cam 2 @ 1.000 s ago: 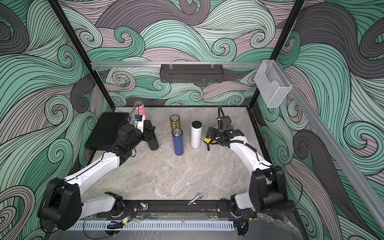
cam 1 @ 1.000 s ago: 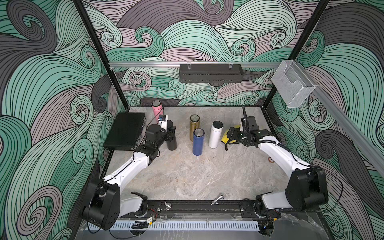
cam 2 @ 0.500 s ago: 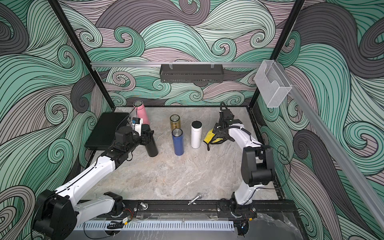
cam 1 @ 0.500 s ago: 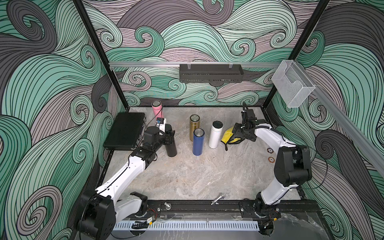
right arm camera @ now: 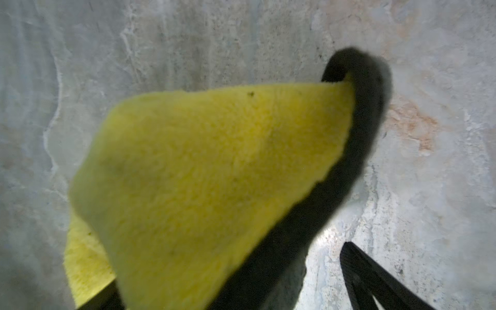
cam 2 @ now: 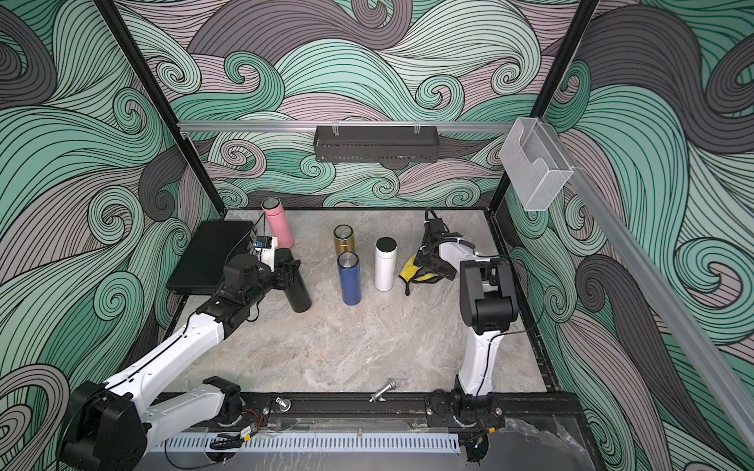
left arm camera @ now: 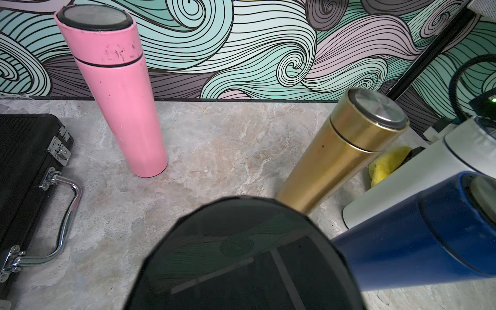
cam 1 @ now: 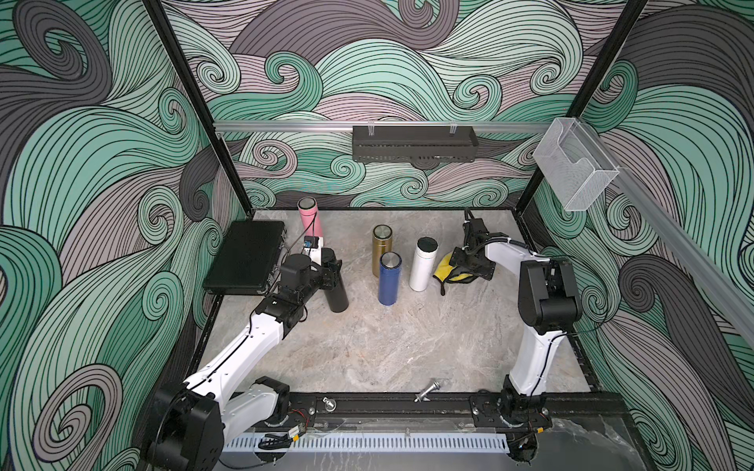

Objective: Wipe the surface of the thermos
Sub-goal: Pick up the cleaning item at the center of the board.

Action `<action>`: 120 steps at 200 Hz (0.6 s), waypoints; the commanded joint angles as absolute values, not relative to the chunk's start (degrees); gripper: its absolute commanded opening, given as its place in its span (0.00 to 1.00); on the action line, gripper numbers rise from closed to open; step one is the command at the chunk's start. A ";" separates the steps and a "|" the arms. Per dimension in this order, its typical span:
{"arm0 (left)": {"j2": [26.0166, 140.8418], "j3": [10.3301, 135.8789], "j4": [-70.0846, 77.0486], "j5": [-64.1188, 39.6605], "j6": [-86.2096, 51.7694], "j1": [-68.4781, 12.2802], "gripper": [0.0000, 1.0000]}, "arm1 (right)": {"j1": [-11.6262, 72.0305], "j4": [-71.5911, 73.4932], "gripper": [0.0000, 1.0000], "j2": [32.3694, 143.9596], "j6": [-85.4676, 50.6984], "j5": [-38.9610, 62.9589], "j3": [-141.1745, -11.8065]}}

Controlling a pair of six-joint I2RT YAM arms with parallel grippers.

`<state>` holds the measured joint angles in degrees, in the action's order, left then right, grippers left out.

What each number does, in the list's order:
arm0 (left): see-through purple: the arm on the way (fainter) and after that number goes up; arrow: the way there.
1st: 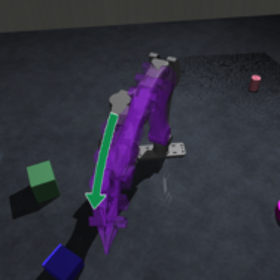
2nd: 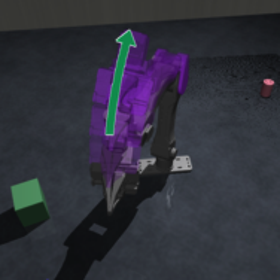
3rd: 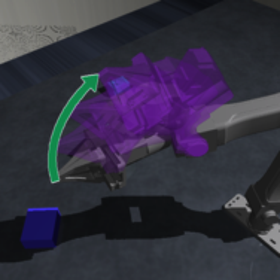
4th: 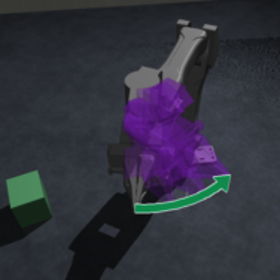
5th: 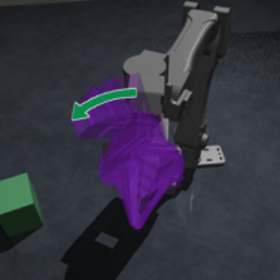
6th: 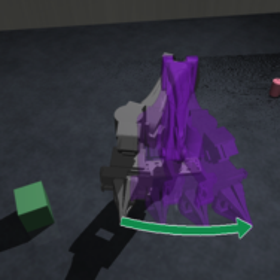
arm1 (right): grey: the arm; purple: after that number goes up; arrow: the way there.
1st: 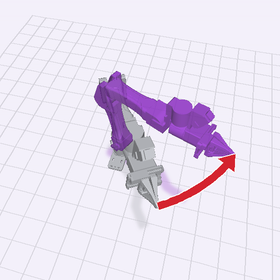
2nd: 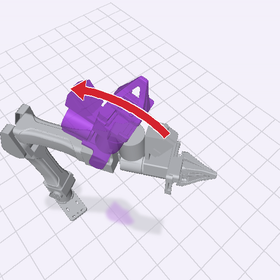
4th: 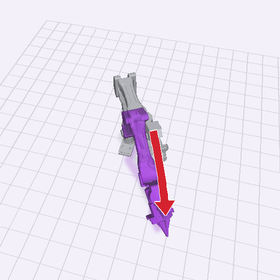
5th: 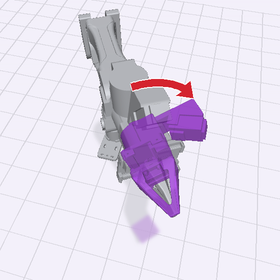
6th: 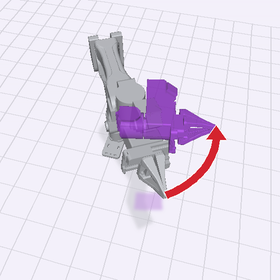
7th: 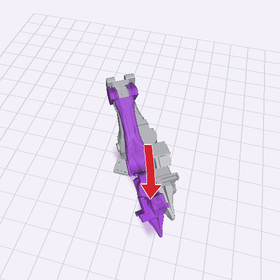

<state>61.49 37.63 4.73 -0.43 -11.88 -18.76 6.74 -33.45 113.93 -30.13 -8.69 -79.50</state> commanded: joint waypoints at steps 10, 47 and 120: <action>60.36 38.36 9.47 -1.71 -12.93 -18.69 0.00 | 5.60 -35.47 0.99 116.28 -31.70 -9.83 -82.72; 60.81 38.23 9.92 -2.29 -13.10 -18.69 0.00 | 4.29 -37.06 0.99 120.22 -31.32 -10.61 -86.68; 60.47 37.90 10.26 -2.63 -12.91 -18.72 0.00 | 3.96 -38.48 0.83 125.09 -29.96 -10.28 -90.28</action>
<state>61.49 37.58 6.07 -1.78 -12.53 -18.76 4.27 -35.46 122.93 -30.04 -8.80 -90.52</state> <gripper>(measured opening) 0.632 0.862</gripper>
